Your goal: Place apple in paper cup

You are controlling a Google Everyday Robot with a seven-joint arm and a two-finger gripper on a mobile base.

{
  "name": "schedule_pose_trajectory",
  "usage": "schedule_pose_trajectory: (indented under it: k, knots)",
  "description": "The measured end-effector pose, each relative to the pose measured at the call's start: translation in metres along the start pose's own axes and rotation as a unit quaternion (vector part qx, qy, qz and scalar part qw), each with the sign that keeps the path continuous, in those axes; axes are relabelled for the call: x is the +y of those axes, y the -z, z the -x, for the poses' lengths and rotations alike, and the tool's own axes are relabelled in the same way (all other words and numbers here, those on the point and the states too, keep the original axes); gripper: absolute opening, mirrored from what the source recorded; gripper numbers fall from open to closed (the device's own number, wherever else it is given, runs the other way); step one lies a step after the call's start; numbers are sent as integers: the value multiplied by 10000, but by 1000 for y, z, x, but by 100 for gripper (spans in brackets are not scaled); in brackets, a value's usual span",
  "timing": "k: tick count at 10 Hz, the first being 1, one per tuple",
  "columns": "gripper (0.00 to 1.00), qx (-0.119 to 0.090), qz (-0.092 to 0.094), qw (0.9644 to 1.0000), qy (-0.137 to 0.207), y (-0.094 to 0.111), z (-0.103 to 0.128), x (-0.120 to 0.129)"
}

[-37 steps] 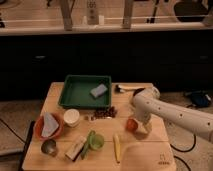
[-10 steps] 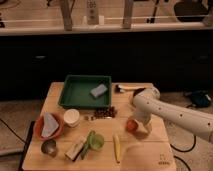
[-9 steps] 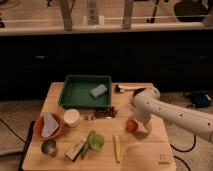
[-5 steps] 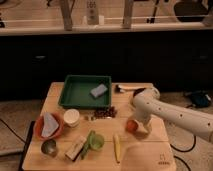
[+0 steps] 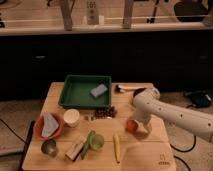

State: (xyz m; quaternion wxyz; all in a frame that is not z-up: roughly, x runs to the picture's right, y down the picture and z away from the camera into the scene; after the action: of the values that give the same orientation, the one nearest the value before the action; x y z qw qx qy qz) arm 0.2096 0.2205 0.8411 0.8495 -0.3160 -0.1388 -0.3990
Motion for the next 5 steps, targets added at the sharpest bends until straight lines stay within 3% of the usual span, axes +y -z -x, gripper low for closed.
schedule_pose_trajectory:
  k: [5]
  knots:
    - [77,-105,-189,9993,297,11,21,-10]
